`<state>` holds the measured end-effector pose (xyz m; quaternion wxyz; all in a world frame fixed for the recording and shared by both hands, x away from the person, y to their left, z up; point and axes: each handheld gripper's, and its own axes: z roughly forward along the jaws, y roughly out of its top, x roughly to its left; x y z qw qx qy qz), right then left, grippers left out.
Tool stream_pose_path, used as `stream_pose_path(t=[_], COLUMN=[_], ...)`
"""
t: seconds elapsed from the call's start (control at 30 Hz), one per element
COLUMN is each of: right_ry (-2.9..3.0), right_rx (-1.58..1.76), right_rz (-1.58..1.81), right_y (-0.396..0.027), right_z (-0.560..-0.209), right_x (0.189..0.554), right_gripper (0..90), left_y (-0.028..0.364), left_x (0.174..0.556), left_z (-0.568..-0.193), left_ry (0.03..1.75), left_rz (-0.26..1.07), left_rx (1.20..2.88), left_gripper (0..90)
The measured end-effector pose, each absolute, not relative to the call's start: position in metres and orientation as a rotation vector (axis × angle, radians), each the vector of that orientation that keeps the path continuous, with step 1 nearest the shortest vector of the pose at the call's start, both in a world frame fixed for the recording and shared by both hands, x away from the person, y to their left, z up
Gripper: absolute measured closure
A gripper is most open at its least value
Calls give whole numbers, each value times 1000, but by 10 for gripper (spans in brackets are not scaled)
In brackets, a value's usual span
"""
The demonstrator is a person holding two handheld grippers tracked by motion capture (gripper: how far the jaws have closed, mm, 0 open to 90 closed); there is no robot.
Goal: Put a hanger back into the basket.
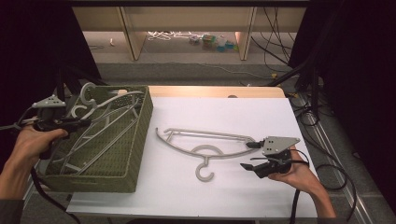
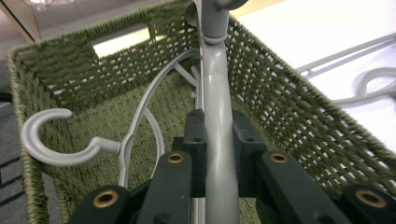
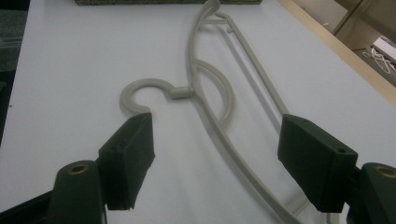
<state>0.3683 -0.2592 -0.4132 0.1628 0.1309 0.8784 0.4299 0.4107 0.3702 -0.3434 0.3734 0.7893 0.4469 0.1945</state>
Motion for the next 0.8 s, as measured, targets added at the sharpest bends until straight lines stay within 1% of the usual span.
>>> stream_pose_path(t=[0.1,0.23,0.33,0.57,0.67,0.8], right_ry=[2510,2510,2514,2514,2513,2514], right_rx=[368,373,371,374,367,368], right_rz=[1227,1225,1218,1219,1220,1220], right_y=[-259,-260,-260,-260,-260,-259], right_z=[-413,-414,-414,-415,-414,-415], right_x=[368,368,369,368,368,369], right_gripper=[279,278,278,278,278,278], left_y=[373,370,368,374,376,379], left_x=[418,425,428,431,430,431], left_z=[-348,-357,-362,-380,-386,-391], left_ry=[1151,1163,1165,1250,1260,1310], left_rz=[486,465,459,422,415,442], left_rx=[2091,2126,2135,2120,2124,2146], left_gripper=[791,791,790,783,780,774])
